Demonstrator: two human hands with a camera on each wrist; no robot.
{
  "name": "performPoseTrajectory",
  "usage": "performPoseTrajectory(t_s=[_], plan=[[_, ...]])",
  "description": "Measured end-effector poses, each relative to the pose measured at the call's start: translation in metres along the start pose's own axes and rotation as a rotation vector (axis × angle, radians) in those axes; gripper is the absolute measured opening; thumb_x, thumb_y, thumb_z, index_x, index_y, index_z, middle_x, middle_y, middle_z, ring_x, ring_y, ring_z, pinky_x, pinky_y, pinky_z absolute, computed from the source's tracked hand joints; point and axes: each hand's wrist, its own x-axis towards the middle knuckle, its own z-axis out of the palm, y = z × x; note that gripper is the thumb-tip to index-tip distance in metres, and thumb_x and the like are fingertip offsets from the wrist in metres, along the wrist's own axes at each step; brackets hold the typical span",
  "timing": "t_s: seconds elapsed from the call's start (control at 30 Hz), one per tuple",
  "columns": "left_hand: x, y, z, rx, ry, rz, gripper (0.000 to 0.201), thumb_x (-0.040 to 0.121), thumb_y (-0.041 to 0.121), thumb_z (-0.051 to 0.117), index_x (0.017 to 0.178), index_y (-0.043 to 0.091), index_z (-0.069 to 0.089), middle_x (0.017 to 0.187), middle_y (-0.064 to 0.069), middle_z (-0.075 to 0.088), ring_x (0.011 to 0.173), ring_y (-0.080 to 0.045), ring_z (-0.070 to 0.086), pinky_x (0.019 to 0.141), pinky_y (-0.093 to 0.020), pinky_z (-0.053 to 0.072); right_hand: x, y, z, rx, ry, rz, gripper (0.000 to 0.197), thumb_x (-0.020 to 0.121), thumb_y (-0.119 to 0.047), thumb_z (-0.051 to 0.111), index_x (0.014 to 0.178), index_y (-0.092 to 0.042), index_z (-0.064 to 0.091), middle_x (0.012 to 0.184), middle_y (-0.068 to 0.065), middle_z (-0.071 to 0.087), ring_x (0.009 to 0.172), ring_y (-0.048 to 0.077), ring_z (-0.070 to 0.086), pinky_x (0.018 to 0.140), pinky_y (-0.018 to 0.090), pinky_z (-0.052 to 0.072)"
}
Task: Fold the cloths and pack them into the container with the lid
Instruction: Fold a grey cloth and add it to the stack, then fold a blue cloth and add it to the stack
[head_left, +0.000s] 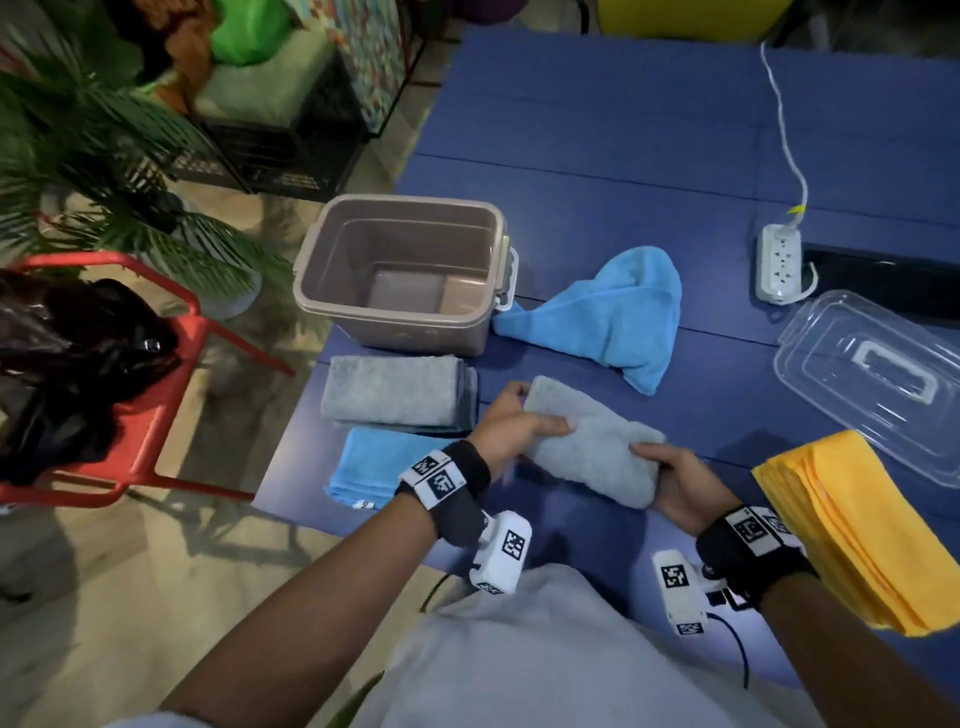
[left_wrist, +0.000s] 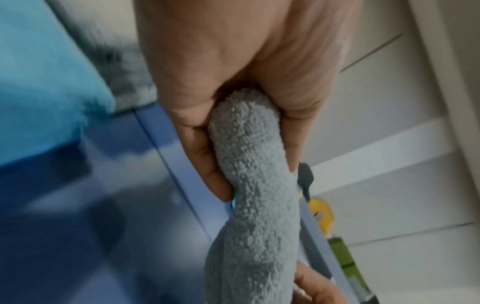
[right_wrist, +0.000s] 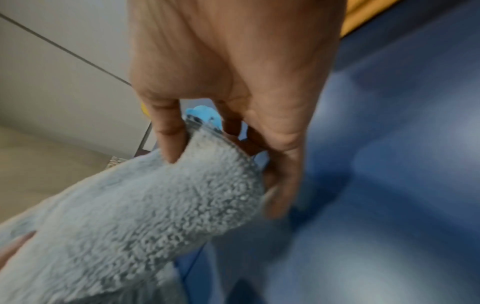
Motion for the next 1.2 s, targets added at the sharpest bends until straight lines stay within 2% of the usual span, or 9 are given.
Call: performPoseTrajectory(t_s=[0.13,0.3,0.4,0.57,0.67,0.8,0.93,1.07,1.2], plan=[[-0.027,0.039,-0.070,-0.136,-0.110,0.073,0.049,0.074,0.007,0.077,0.120,0.002,0.061,0.109,-0.012,0.070,0.097,-0.027,0.068,0.083,-0.042,0.056,0.012,-0.018,0.076,0.022,-0.162,-0.027,0.044,0.090,-0.024,0.053,0.133,-0.012,0.054,0.128,0.014,0.061,0.109,0.030,0.061,0.078,0.038,0.056],[-0.030,0.059,-0.155,-0.105,0.075,0.138,0.037,0.076,0.000,0.073,0.112,0.000,0.064,0.102,-0.010,0.073,0.091,-0.024,0.069,0.074,-0.030,0.057,0.046,-0.024,0.165,0.057,-0.179,-0.231,0.046,0.085,-0.007,0.065,0.129,0.000,0.052,0.124,0.019,0.061,0.110,0.034,0.061,0.077,0.035,0.057],[-0.019,0.059,-0.201,-0.087,0.208,0.208,0.030,0.090,0.014,0.066,0.117,0.002,0.062,0.107,-0.009,0.071,0.094,-0.023,0.069,0.074,-0.029,0.057,0.064,-0.023,0.204,-0.187,-0.064,-0.478,0.038,0.078,0.001,0.073,0.110,-0.009,0.055,0.104,0.008,0.066,0.095,0.022,0.064,0.080,0.032,0.057],[0.011,0.028,-0.247,0.293,0.457,0.127,0.042,0.088,0.032,0.068,0.117,0.007,0.050,0.106,-0.012,0.063,0.093,-0.027,0.061,0.080,-0.040,0.052,0.098,-0.008,0.235,-0.738,-0.019,-0.766,0.047,0.074,-0.005,0.076,0.108,-0.027,0.052,0.109,-0.014,0.060,0.102,0.010,0.058,0.092,0.020,0.045],[0.023,0.010,-0.251,0.641,0.442,0.115,0.047,0.087,0.011,0.063,0.128,0.012,0.041,0.096,-0.016,0.056,0.084,-0.027,0.052,0.070,-0.031,0.038,0.108,0.004,0.239,-0.963,0.075,-0.926,0.046,0.075,0.001,0.066,0.113,-0.014,0.046,0.112,-0.001,0.053,0.098,0.012,0.052,0.086,0.018,0.040],[0.033,0.002,-0.251,0.856,0.424,0.237,0.054,0.080,0.005,0.060,0.131,0.019,0.047,0.108,-0.018,0.054,0.098,-0.037,0.055,0.084,-0.041,0.047,0.113,0.028,0.228,-1.331,0.103,-0.924,0.030,0.079,-0.008,0.061,0.106,-0.013,0.050,0.112,0.006,0.045,0.090,0.027,0.055,0.077,0.035,0.048],[0.025,0.014,-0.228,1.280,0.555,0.384,0.034,0.074,0.011,0.062,0.109,0.014,0.061,0.106,-0.017,0.053,0.097,-0.038,0.051,0.078,-0.044,0.040,0.114,0.029,0.211,-1.369,0.187,-0.960,0.027,0.073,-0.032,0.064,0.095,-0.018,0.059,0.111,0.003,0.047,0.098,0.022,0.053,0.083,0.037,0.050],[0.021,0.039,-0.191,1.314,0.525,0.631,0.007,0.073,0.016,0.059,0.081,0.014,0.060,0.080,-0.008,0.060,0.079,-0.033,0.057,0.062,-0.038,0.042,0.118,-0.004,0.180,-1.174,0.387,-1.034,0.029,0.080,-0.042,0.060,0.092,-0.016,0.059,0.102,0.002,0.050,0.093,0.020,0.056,0.077,0.032,0.048],[0.026,0.058,-0.140,1.168,0.248,0.678,0.006,0.081,0.018,0.058,0.087,0.016,0.060,0.077,-0.006,0.067,0.072,-0.032,0.061,0.056,-0.035,0.045,0.141,-0.054,0.119,-1.242,0.580,-0.917,0.021,0.080,-0.015,0.060,0.099,-0.006,0.061,0.106,0.012,0.054,0.096,0.032,0.056,0.081,0.042,0.049]])
